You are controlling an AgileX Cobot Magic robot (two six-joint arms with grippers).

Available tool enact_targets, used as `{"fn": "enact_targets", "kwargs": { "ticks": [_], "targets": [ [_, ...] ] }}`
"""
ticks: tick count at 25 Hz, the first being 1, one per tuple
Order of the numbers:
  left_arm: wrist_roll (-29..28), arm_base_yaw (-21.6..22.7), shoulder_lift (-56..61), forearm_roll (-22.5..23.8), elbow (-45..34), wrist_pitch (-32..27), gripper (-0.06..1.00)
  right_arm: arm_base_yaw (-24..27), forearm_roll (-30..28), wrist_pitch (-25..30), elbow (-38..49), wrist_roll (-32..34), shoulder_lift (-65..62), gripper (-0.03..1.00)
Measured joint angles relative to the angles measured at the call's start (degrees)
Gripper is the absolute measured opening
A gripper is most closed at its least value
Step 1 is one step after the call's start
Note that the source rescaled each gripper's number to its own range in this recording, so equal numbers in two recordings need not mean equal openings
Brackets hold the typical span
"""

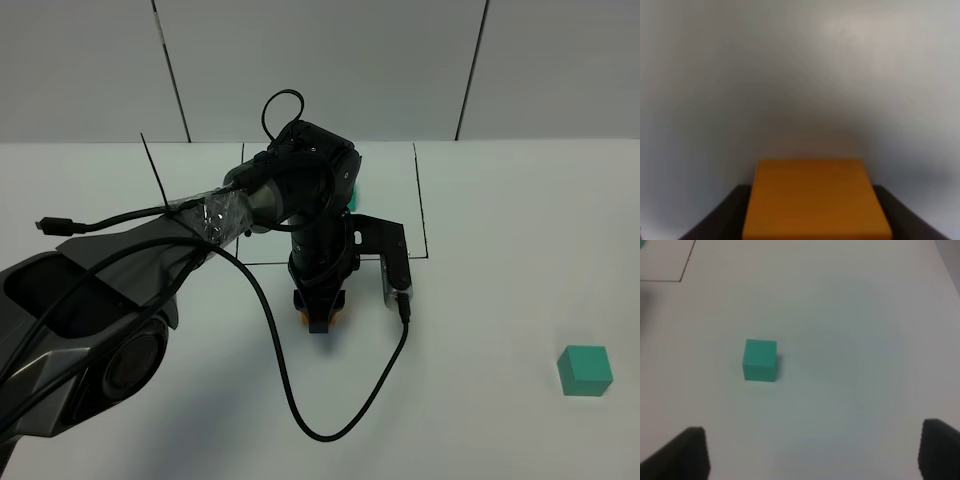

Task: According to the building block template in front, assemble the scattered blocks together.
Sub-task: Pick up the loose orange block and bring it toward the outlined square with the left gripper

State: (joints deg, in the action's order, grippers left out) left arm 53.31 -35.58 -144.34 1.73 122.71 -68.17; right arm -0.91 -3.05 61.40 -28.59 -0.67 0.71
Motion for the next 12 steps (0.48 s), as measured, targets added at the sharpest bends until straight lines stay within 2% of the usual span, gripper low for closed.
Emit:
{"fn": "enact_targets", "kwargs": {
  "ticks": [5, 7, 12],
  "targets": [
    [-0.1, 0.0, -0.3, 0.2, 0.0, 1.9, 0.86, 0.0, 0.0, 0.0, 0.0, 0.0, 0.0, 0.79],
    [-0.1, 0.0, 0.3, 0.2, 0.0, 1.9, 0.97, 0.0, 0.0, 0.0, 0.0, 0.0, 0.0, 0.79],
    [-0.1, -0.4, 4.7, 0.2, 0.0, -0.2, 0.99, 0.0, 0.0, 0.0, 0.0, 0.0, 0.0, 0.79]
  ]
}}
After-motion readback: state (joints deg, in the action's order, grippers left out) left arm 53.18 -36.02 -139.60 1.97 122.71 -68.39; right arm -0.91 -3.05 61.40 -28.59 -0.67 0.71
